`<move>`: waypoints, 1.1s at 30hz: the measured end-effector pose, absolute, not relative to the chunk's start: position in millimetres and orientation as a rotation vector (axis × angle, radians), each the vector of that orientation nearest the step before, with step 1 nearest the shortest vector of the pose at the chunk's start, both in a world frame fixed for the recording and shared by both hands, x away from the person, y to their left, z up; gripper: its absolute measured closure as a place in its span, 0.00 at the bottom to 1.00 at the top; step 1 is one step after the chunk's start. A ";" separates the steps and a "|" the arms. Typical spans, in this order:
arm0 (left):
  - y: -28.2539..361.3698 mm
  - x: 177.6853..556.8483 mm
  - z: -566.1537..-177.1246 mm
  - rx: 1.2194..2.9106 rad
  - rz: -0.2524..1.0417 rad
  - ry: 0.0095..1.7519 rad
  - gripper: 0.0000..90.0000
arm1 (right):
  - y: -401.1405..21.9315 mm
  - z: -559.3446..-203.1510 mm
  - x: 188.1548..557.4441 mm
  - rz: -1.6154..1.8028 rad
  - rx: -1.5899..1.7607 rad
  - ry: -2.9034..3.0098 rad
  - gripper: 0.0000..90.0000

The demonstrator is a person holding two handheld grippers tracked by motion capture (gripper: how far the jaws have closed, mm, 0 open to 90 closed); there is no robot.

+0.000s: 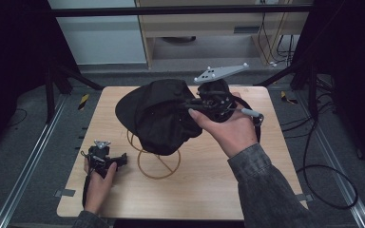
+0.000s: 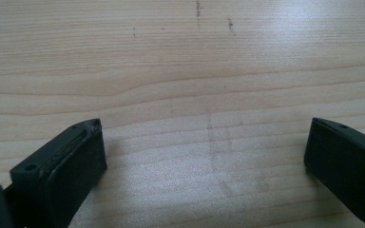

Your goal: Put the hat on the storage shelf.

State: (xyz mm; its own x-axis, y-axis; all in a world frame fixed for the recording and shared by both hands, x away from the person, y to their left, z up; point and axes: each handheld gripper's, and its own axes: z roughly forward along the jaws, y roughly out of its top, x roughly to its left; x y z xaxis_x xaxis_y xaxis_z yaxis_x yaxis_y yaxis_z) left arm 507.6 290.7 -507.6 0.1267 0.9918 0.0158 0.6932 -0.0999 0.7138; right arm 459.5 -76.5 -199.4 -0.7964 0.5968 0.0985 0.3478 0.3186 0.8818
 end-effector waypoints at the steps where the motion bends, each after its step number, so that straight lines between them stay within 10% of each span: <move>1: 290.7 507.6 -507.6 1.856 0.699 1.623 0.00 | -76.5 -199.4 459.5 1.470 0.858 2.340 0.95; 33: 290.8 507.6 -507.6 1.856 0.699 1.622 0.00 | -52.5 -226.9 470.1 1.455 0.854 2.380 0.95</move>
